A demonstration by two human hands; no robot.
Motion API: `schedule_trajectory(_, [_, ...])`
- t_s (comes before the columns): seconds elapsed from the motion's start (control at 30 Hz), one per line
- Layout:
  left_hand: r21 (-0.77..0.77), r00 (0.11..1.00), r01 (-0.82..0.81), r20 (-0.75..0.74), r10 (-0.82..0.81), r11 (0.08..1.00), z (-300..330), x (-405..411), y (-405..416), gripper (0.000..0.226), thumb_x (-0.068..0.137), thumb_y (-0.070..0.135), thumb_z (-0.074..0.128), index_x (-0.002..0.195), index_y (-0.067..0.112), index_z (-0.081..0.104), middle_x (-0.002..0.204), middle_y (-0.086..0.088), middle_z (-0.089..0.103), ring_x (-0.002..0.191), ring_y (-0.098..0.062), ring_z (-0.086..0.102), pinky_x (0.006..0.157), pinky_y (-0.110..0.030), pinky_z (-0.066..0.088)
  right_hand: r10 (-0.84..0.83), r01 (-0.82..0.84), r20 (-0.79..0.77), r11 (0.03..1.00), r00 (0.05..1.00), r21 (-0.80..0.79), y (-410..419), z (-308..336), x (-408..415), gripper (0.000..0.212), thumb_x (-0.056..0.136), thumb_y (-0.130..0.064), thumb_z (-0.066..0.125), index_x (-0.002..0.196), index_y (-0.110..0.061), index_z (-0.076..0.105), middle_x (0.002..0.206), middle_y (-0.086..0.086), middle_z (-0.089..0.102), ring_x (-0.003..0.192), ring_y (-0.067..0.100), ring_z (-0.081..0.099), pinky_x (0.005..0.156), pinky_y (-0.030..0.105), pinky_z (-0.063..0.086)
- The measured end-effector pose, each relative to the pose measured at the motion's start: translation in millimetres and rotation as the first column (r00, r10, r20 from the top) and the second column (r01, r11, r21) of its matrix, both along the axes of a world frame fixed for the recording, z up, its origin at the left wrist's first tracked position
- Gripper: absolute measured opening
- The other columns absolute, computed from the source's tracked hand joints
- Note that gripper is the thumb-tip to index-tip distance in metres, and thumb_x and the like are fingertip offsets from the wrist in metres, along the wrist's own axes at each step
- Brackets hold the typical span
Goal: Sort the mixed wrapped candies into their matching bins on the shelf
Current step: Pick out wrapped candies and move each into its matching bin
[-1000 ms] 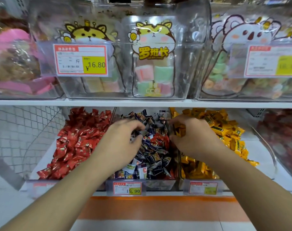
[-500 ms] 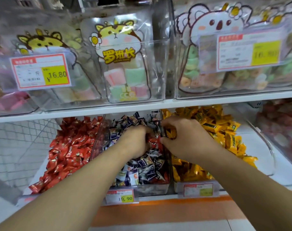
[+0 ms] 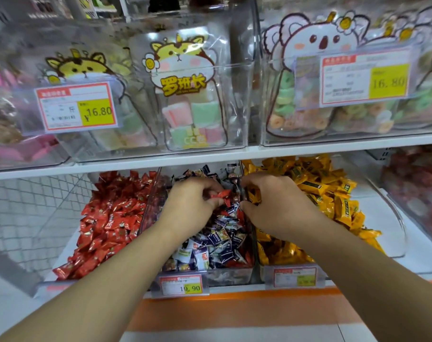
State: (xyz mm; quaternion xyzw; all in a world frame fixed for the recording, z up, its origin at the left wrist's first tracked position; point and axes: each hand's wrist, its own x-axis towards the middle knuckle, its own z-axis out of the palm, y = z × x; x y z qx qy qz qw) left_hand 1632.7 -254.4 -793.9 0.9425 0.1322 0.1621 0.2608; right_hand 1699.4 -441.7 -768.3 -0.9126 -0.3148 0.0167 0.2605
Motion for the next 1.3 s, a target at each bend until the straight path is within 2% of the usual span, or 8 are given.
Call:
schedule_trajectory(0.23, [-0.220, 0.985, -0.120, 0.092, 0.143, 0.968, 18, -67, 29, 0.016, 0.085, 0.035, 0.083, 0.098, 0.037, 0.074, 0.087, 0.018, 0.070, 0.082, 0.005, 0.065, 0.069, -0.006, 0.047, -0.005, 0.007, 0.058, 0.999, 0.998, -0.043, 7, -2, -9, 0.042, 0.097, -0.027, 0.063, 0.139, -0.023, 0.059, 0.128, -0.001, 0.064, 0.107, 0.021, 0.060, 0.082, 0.028, 0.049])
schedule_trajectory(0.37, [-0.269, 0.952, -0.235, 0.130, 0.277, 0.934, 22, -104, 66, 0.015, 0.084, 0.034, 0.084, 0.095, 0.034, 0.073, 0.084, 0.013, 0.072, 0.082, -0.009, 0.071, 0.082, -0.039, 0.060, -0.022, 0.025, 0.042, 0.997, 0.999, -0.070, 13, -4, -15, 0.042, 0.096, -0.026, 0.062, 0.138, -0.024, 0.059, 0.129, -0.001, 0.061, 0.109, 0.025, 0.060, 0.080, 0.027, 0.043])
schedule_trajectory(0.47, [-0.195, 0.920, -0.361, 0.086, 0.383, 0.912, 30, -121, 85, 0.015, 0.087, 0.030, 0.081, 0.099, 0.027, 0.072, 0.087, 0.010, 0.073, 0.086, -0.013, 0.071, 0.084, -0.036, 0.058, -0.014, 0.019, 0.060, 0.996, 0.998, -0.085, 16, -5, -17, 0.030, 0.094, -0.024, 0.063, 0.124, -0.023, 0.064, 0.120, -0.003, 0.061, 0.110, 0.024, 0.060, 0.079, 0.027, 0.044])
schedule_trajectory(0.57, [0.061, 0.901, -0.429, -0.044, 0.432, 0.901, 32, -127, 92, 0.046, 0.087, 0.040, 0.078, 0.129, 0.028, 0.066, 0.119, -0.001, 0.072, 0.110, -0.027, 0.067, 0.095, -0.041, 0.054, -0.035, 0.040, 0.065, 0.997, 0.997, -0.067, 16, 0, -20, 0.028, 0.094, -0.020, 0.064, 0.122, -0.025, 0.067, 0.127, -0.005, 0.063, 0.111, 0.020, 0.060, 0.086, 0.029, 0.052])
schedule_trajectory(0.7, [0.126, 0.957, -0.286, -0.005, 0.289, 0.950, 33, -118, 75, 0.044, 0.092, 0.031, 0.072, 0.135, 0.026, 0.064, 0.135, -0.002, 0.063, 0.124, -0.025, 0.058, 0.106, -0.037, 0.043, -0.070, 0.074, 0.053, 0.995, 0.996, -0.063, 17, 6, -21, 0.027, 0.096, -0.018, 0.063, 0.122, -0.024, 0.068, 0.120, 0.000, 0.066, 0.085, 0.016, 0.062, 0.067, 0.027, 0.051])
schedule_trajectory(0.9, [0.123, 1.000, 0.001, 0.008, -0.002, 0.992, 29, -82, 33, 0.036, 0.099, 0.035, 0.064, 0.135, 0.039, 0.061, 0.133, 0.018, 0.056, 0.111, 0.001, 0.048, 0.102, -0.018, 0.034, -0.065, 0.068, 0.047, 0.995, 0.997, -0.067, 19, 4, -16, 0.024, 0.094, -0.017, 0.062, 0.115, -0.026, 0.067, 0.108, 0.000, 0.067, 0.068, 0.010, 0.059, 0.049, 0.016, 0.039])
schedule_trajectory(1.07, [0.186, 0.969, 0.209, -0.175, -0.177, 0.960, 6, -31, 11, 0.048, 0.100, 0.034, 0.064, 0.147, 0.032, 0.054, 0.147, 0.007, 0.057, 0.133, -0.014, 0.054, 0.113, -0.029, 0.042, -0.067, 0.070, 0.054, 0.996, 0.996, -0.054, 18, 2, -11, 0.026, 0.094, -0.017, 0.061, 0.117, -0.026, 0.066, 0.099, -0.003, 0.065, 0.067, 0.010, 0.060, 0.048, 0.019, 0.044])
schedule_trajectory(1.3, [0.377, 0.938, 0.271, -0.312, -0.154, 0.886, -9, -40, 27, 0.033, 0.100, 0.038, 0.052, 0.130, 0.039, 0.066, 0.112, 0.008, 0.077, 0.088, -0.012, 0.073, 0.075, -0.032, 0.062, -0.061, 0.063, 0.077, 0.998, 0.995, -0.015, 18, -5, -5, 0.022, 0.087, -0.013, 0.063, 0.106, -0.024, 0.067, 0.089, -0.001, 0.066, 0.067, 0.016, 0.061, 0.053, 0.031, 0.056])
